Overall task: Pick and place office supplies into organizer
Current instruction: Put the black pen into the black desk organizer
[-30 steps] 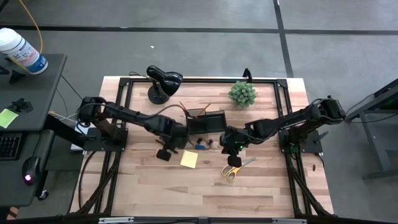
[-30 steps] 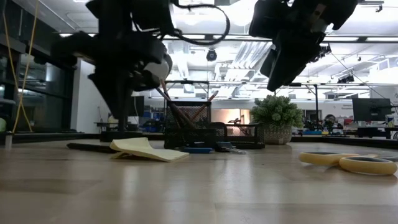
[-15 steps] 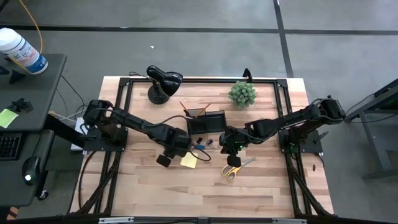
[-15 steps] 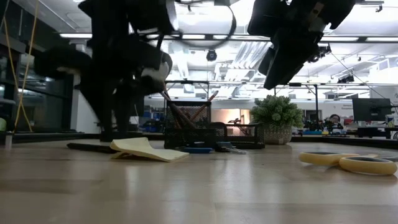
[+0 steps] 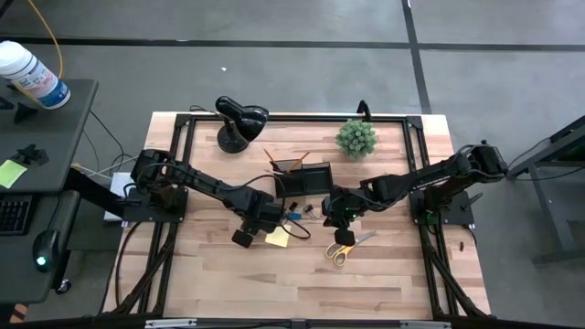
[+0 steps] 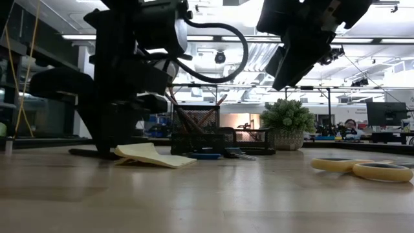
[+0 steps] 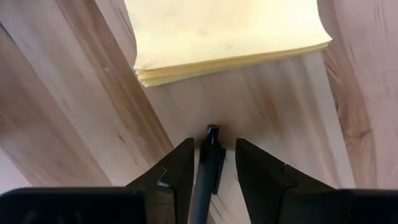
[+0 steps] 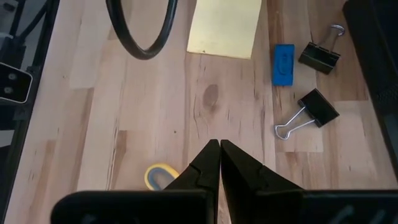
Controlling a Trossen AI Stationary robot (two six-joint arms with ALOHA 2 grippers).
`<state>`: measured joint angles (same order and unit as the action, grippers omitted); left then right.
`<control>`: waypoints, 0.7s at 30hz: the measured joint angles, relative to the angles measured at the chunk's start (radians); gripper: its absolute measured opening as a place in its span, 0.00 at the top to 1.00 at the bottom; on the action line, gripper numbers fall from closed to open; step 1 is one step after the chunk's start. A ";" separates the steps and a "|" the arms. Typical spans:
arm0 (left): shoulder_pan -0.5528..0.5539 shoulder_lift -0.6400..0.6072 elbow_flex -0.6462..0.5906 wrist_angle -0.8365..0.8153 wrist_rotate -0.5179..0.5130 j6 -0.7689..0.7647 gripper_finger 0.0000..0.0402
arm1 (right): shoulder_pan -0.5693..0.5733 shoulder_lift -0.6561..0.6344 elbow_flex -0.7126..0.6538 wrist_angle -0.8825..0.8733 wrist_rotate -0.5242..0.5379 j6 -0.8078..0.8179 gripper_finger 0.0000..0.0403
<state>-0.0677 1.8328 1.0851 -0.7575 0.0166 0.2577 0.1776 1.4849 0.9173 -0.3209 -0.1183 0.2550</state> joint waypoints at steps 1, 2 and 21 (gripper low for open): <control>0.001 0.000 0.000 0.000 0.000 0.000 0.74 | 0.000 0.000 0.000 0.000 -0.001 -0.002 0.97; 0.001 0.000 0.000 0.002 0.000 0.000 0.74 | 0.000 0.000 0.000 0.000 0.000 -0.002 0.97; 0.002 0.048 0.005 0.012 -0.002 0.053 0.89 | 0.000 0.000 0.000 0.004 0.010 0.032 0.97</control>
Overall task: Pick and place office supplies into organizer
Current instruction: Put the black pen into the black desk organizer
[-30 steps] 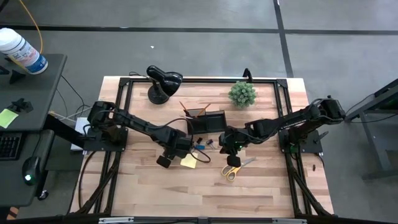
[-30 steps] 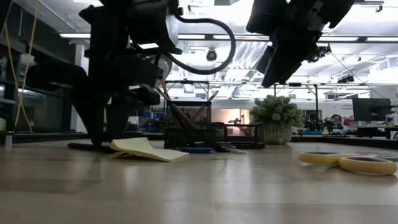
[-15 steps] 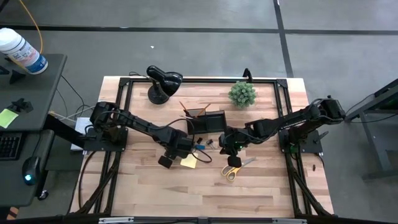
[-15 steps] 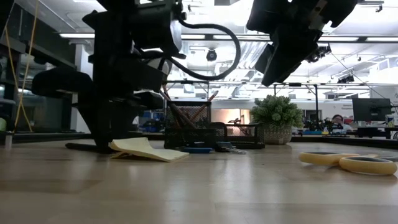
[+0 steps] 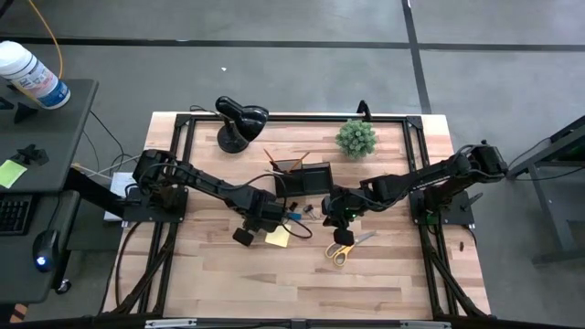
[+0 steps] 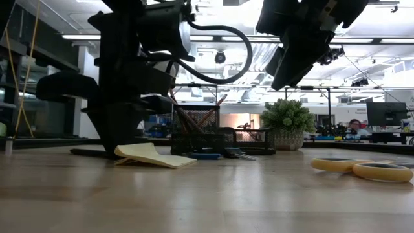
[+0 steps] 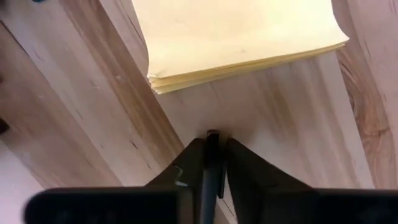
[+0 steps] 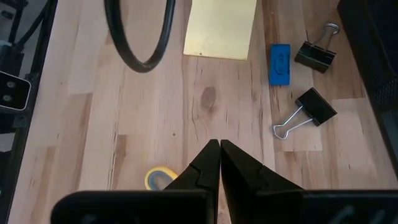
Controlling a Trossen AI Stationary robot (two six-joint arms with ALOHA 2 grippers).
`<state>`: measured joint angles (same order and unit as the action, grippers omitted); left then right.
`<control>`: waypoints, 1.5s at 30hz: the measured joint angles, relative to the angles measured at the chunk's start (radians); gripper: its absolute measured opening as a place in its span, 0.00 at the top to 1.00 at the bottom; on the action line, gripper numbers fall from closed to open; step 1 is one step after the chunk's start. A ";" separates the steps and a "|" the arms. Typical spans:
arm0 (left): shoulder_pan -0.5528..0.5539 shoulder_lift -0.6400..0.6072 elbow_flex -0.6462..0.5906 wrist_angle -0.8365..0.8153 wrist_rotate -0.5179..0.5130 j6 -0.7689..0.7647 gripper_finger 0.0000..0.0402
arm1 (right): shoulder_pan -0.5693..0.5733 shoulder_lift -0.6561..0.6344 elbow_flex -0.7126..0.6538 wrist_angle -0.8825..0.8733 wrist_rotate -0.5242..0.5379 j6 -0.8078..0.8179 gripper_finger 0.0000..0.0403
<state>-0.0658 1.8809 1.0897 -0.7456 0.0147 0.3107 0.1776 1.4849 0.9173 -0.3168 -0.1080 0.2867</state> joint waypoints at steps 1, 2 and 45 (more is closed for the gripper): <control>0.000 -0.001 0.000 -0.001 0.000 0.000 0.92 | 0.000 0.000 0.000 0.000 0.001 0.000 0.97; 0.000 -0.001 0.000 -0.002 0.002 -0.001 0.95 | 0.000 0.000 0.000 0.000 0.002 0.000 0.97; -0.008 0.009 0.170 -0.349 0.060 -0.051 0.99 | 0.000 0.000 0.000 -0.045 0.021 -0.007 0.97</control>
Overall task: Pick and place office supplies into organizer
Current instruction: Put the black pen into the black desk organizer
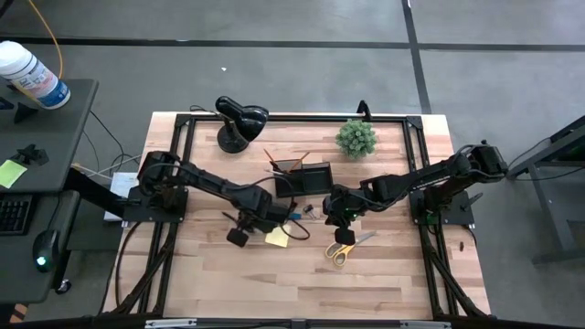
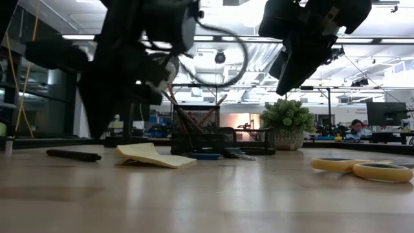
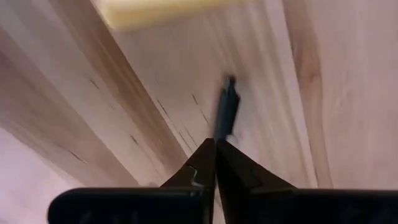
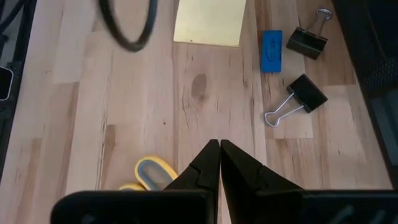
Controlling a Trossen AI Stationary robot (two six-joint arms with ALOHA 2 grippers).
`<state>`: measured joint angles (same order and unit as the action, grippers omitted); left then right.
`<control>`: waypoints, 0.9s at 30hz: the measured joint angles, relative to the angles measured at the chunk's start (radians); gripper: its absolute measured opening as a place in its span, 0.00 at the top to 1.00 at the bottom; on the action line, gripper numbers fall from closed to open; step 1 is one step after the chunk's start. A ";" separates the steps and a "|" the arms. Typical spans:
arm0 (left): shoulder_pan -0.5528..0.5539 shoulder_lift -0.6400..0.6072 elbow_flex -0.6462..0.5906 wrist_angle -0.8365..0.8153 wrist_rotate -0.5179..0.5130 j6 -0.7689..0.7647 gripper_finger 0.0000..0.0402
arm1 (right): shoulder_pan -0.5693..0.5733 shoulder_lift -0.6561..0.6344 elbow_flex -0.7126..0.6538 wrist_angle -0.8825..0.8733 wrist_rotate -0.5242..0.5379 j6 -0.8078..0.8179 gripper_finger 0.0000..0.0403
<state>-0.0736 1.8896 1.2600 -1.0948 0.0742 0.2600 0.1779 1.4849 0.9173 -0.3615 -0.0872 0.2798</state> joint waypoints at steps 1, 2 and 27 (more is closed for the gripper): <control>-0.001 0.000 -0.011 -0.005 0.003 0.000 0.99 | 0.000 0.000 0.000 0.001 0.000 0.000 0.97; -0.002 0.000 -0.023 -0.005 0.013 -0.001 0.98 | 0.000 0.000 0.000 0.001 0.000 0.000 0.97; -0.103 -0.001 -0.060 0.118 -0.091 -0.162 0.69 | 0.000 0.000 0.000 0.016 0.002 0.001 0.97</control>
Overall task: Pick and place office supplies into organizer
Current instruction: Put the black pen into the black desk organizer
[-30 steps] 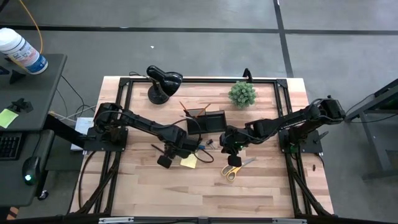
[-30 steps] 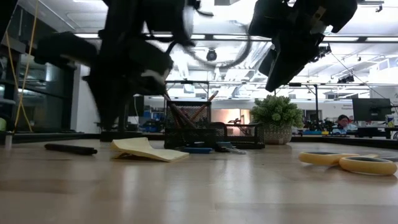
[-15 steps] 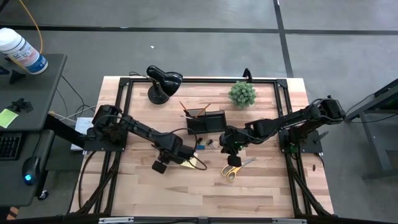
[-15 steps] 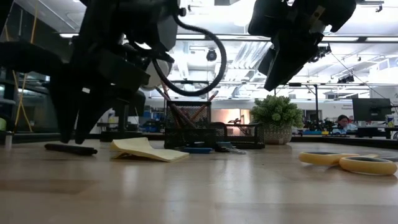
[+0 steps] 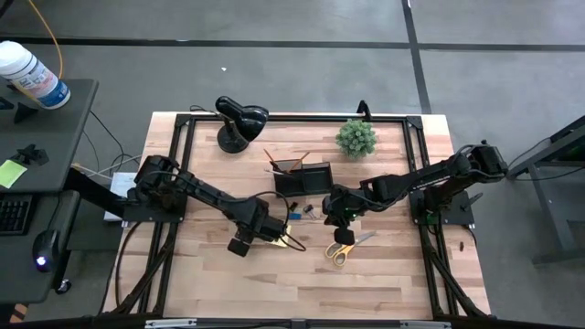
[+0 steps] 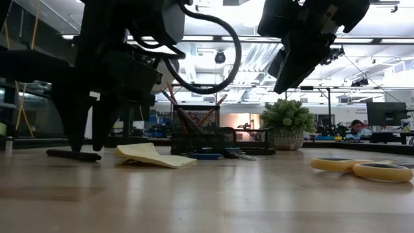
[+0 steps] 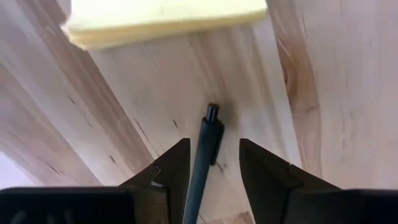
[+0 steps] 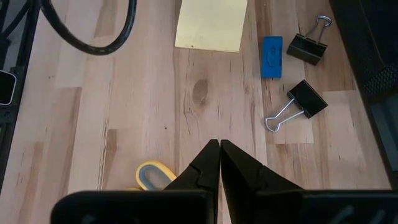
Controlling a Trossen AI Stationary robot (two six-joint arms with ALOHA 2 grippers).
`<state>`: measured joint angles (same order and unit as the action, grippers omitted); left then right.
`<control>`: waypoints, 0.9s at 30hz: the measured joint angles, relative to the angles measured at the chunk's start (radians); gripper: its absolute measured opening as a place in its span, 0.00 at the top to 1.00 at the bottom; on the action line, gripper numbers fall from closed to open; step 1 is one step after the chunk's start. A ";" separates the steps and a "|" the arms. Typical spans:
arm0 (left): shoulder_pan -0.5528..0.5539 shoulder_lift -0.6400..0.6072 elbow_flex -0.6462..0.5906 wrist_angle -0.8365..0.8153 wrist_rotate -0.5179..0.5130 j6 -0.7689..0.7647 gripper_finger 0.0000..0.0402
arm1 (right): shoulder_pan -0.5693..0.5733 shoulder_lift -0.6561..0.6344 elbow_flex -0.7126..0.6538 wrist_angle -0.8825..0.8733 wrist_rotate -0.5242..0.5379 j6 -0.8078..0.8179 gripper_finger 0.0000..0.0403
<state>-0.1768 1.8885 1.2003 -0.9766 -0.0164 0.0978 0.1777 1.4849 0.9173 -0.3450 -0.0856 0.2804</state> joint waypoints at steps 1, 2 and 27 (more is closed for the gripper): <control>0.000 0.000 0.000 0.008 0.003 0.003 0.69 | 0.000 0.000 0.000 0.000 0.000 0.000 0.97; 0.000 0.000 0.000 0.015 0.008 0.008 0.70 | 0.000 0.000 0.000 0.000 0.000 0.000 0.97; 0.000 0.054 0.003 0.053 0.046 0.084 0.98 | 0.000 0.000 0.000 0.015 0.000 0.007 0.97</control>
<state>-0.1764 1.9423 1.2037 -0.9236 0.0299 0.1823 0.1778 1.4849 0.9173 -0.3298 -0.0858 0.2876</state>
